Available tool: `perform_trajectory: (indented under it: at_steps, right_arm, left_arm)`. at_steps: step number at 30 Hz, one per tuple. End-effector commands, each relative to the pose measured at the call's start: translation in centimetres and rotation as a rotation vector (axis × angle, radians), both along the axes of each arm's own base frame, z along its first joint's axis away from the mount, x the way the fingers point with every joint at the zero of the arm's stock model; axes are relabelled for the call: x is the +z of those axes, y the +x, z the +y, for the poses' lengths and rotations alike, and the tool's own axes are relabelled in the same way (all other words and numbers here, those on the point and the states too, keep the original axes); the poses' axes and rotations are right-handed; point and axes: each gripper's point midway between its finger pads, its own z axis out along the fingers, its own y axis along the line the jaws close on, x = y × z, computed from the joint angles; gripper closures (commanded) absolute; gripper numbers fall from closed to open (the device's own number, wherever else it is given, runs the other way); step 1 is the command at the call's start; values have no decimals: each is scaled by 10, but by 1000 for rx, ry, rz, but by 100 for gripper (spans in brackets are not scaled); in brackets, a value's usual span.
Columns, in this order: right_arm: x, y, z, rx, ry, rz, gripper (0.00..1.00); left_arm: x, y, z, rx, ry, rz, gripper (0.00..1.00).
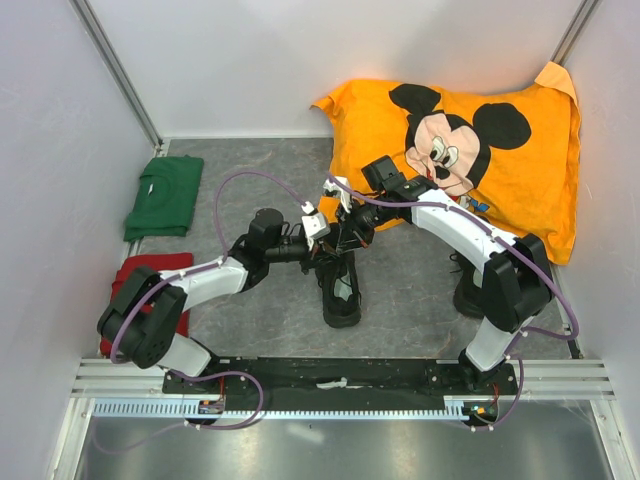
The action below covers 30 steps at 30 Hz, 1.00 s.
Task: Tie the shoes
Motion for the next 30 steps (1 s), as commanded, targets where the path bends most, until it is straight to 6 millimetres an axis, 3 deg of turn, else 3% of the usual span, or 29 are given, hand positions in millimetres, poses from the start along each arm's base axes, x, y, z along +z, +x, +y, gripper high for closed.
perform_trajectory:
  at_steps: [1, 2, 4, 6, 9, 13, 16, 19, 25, 30]
  right_arm:
    - [16, -3, 4, 17, 48, 3, 90]
    - [18, -1, 2, 7, 52, 11, 83]
    - [21, 4, -2, -10, 66, 31, 78]
    - [26, 8, -5, -19, 81, 43, 64]
    - [34, 18, -14, -46, 102, 43, 56]
    - [38, 28, -34, -59, 121, 1, 58]
    - [32, 22, -42, 19, 108, -97, 61]
    - [28, 17, -41, 54, 113, -124, 62]
    - [20, 10, -30, 142, 99, -192, 50]
    - [9, 7, -27, 183, 77, -230, 46]
  left_arm:
    - [18, 5, -10, -18, -63, -40, 98]
    - [16, 4, -10, -18, -64, -35, 98]
    - [15, 3, -9, -21, -71, -42, 98]
    - [14, 1, -10, -30, -81, -43, 98]
    - [12, 0, -10, -42, -84, -45, 99]
    - [12, 0, -10, -47, -83, -51, 98]
    - [11, -1, -11, -57, -81, -51, 98]
    - [12, -2, -11, -64, -84, -60, 99]
    - [13, -3, -11, -71, -85, -66, 98]
    - [14, -3, -10, -72, -85, -70, 99]
